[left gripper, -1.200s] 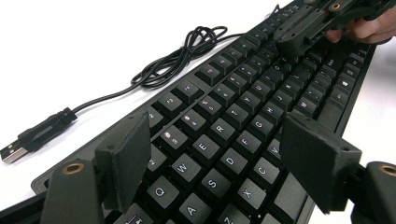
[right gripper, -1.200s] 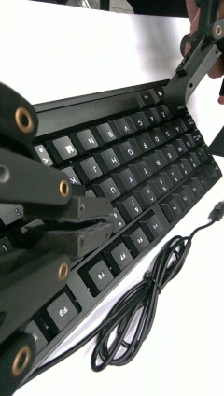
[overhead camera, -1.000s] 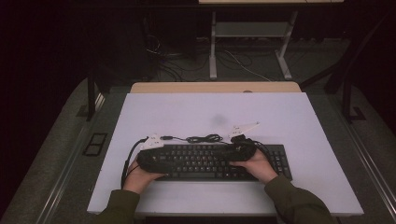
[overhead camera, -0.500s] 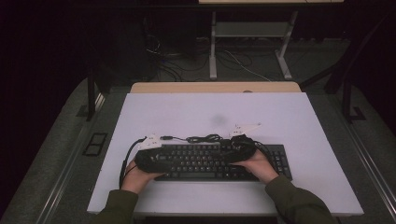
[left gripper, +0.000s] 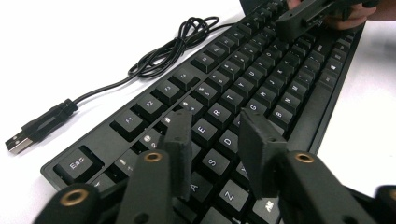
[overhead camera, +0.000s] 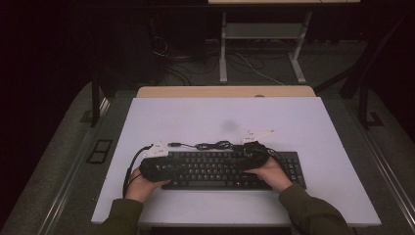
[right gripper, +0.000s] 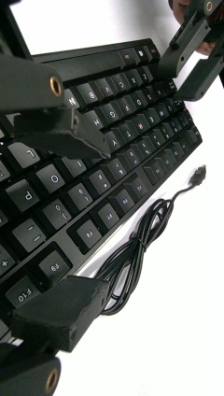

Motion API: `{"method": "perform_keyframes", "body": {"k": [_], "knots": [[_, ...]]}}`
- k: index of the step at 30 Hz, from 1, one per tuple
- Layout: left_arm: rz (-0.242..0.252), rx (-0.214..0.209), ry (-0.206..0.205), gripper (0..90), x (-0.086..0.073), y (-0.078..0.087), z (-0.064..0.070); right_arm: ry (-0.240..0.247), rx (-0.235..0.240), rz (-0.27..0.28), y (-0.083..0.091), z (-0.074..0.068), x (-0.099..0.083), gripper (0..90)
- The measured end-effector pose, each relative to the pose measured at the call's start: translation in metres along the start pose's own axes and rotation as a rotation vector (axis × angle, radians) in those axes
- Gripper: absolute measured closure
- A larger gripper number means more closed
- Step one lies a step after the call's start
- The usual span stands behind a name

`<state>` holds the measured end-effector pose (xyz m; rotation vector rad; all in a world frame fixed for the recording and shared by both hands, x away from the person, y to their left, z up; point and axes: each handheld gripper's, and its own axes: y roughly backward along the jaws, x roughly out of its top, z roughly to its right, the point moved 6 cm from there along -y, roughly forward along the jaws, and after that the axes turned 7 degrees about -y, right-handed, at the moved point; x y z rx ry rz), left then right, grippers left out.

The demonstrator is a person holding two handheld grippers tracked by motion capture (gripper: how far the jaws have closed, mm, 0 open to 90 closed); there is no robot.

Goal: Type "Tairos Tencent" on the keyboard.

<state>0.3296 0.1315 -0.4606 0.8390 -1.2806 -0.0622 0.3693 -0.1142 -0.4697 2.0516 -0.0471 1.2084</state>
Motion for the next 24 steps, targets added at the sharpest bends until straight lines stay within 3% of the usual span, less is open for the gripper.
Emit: {"method": "perform_keyframes", "body": {"k": [15,24], "knots": [[-0.029,-0.029,-0.006,87.6,-0.0032,-0.0040,0.0017,0.000,-0.008,0.011,0.0016,0.0012,0.0011,29.2],[-0.041,-0.026,-0.014,88.5,-0.0041,-0.0070,0.0021,0.000,-0.010,0.011,0.0013,0.0007,0.0010,29.2]]}}
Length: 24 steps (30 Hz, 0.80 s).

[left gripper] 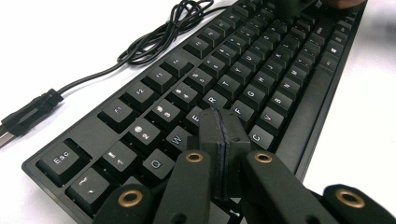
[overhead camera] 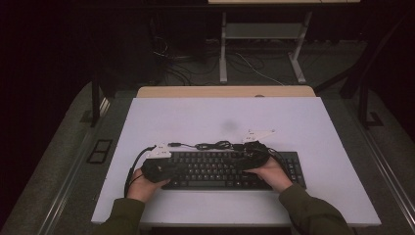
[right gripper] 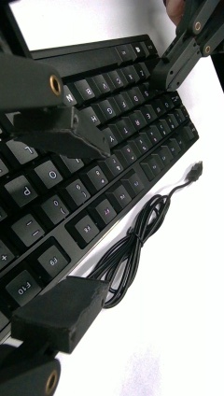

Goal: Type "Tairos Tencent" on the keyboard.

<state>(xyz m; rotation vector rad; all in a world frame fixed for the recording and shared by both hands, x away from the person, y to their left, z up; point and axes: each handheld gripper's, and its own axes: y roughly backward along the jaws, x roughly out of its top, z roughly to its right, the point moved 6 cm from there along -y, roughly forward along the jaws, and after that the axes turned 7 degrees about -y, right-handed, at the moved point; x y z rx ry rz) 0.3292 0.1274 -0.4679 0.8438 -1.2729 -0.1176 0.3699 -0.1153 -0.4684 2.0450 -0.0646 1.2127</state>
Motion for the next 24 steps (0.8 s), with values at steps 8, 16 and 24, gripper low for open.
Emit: {"method": "perform_keyframes", "body": {"k": [8,16,24], "knots": [[-0.001,0.005,0.002,88.5,0.0006,-0.0030,0.0013,-0.001,-0.003,0.003,0.0001,-0.0002,0.0004,29.2],[-0.011,0.005,-0.007,88.5,-0.0013,-0.0053,0.0003,0.000,-0.004,0.002,0.0002,-0.0001,0.0003,29.2],[-0.023,0.004,-0.005,88.5,-0.0024,-0.0074,0.0012,0.000,-0.006,0.004,0.0002,-0.0002,0.0005,29.2]]}}
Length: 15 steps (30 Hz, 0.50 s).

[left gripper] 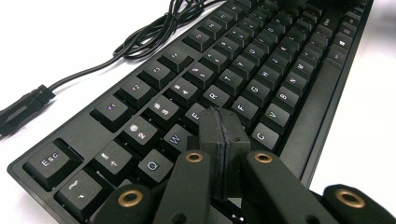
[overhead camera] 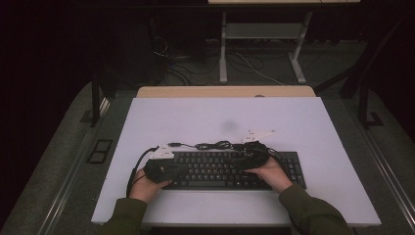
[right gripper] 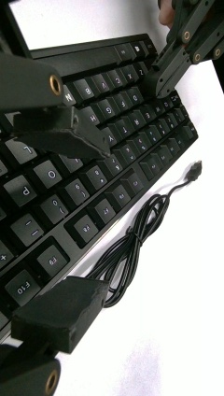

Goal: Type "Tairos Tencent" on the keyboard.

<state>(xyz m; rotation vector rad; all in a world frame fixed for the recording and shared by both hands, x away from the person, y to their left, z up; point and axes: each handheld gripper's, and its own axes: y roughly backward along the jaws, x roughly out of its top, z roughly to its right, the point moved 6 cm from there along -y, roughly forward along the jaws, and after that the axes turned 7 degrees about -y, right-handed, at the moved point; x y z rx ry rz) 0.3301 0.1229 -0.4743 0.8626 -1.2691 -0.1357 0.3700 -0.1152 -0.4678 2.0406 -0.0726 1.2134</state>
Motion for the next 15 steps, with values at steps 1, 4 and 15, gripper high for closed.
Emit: {"method": "perform_keyframes", "body": {"k": [1,4,15], "knots": [[0.000,0.000,0.000,88.5,-0.0001,-0.0001,0.0000,0.000,-0.001,0.000,0.0000,0.0001,0.0000,29.2],[-0.002,-0.003,0.003,88.5,-0.0005,-0.0004,-0.0002,0.000,0.000,0.000,0.0000,0.0001,-0.0001,29.2],[-0.008,-0.007,0.004,88.6,-0.0020,-0.0014,-0.0004,-0.001,-0.001,0.002,-0.0002,0.0000,-0.0001,29.2]]}}
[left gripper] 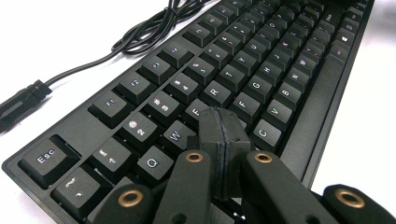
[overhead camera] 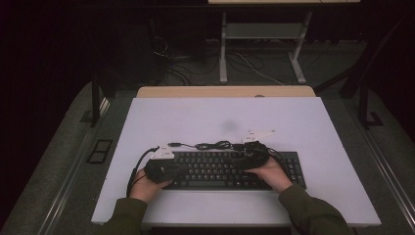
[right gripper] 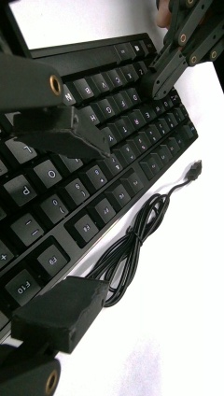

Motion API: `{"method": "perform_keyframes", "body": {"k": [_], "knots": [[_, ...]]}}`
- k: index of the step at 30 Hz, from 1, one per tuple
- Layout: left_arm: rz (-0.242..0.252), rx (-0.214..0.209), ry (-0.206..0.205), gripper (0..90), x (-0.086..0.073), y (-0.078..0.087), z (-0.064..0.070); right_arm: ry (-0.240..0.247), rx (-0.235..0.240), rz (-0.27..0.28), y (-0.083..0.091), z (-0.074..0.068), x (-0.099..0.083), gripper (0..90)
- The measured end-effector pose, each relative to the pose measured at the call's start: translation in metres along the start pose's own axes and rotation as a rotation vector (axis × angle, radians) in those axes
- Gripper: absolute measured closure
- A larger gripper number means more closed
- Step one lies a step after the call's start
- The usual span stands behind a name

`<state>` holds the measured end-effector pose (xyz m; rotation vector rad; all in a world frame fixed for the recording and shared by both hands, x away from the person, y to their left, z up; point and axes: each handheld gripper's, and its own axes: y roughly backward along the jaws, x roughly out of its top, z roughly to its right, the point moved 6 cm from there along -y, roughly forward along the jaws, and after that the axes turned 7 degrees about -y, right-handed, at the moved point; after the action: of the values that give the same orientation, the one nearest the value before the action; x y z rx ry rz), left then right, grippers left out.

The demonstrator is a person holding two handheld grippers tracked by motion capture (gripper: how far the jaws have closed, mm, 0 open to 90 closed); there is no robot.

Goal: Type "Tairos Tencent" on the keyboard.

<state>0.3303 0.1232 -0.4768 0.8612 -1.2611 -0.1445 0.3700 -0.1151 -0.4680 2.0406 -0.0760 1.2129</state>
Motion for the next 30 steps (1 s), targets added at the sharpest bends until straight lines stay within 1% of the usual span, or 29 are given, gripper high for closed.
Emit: {"method": "perform_keyframes", "body": {"k": [2,6,12,13,14,15,20,30], "knots": [[0.002,0.006,-0.006,88.6,0.0007,0.0003,0.0001,0.000,0.000,-0.001,0.0002,0.0001,0.0002,29.2],[0.011,0.008,-0.005,88.6,0.0029,0.0019,0.0005,-0.002,0.000,0.001,0.0004,0.0003,0.0003,29.2],[0.024,0.010,0.007,88.4,0.0037,0.0041,-0.0005,0.002,0.002,0.001,0.0011,0.0003,0.0005,29.2],[0.029,0.009,0.011,87.4,0.0041,0.0046,-0.0006,0.003,0.004,0.004,0.0012,0.0002,0.0007,29.2],[0.031,0.007,0.005,86.4,0.0042,0.0054,-0.0012,0.003,0.005,0.006,0.0014,0.0001,0.0009,29.2],[0.037,0.009,0.015,85.5,0.0045,0.0058,-0.0011,0.003,0.006,0.007,0.0016,-0.0001,0.0010,29.1],[0.051,0.010,0.024,80.8,0.0055,0.0079,-0.0021,-0.002,0.012,0.014,0.0023,-0.0006,0.0014,29.0],[0.061,0.013,0.033,68.7,0.0074,0.0081,-0.0009,-0.003,0.020,0.024,0.0039,-0.0012,0.0023,28.7]]}}
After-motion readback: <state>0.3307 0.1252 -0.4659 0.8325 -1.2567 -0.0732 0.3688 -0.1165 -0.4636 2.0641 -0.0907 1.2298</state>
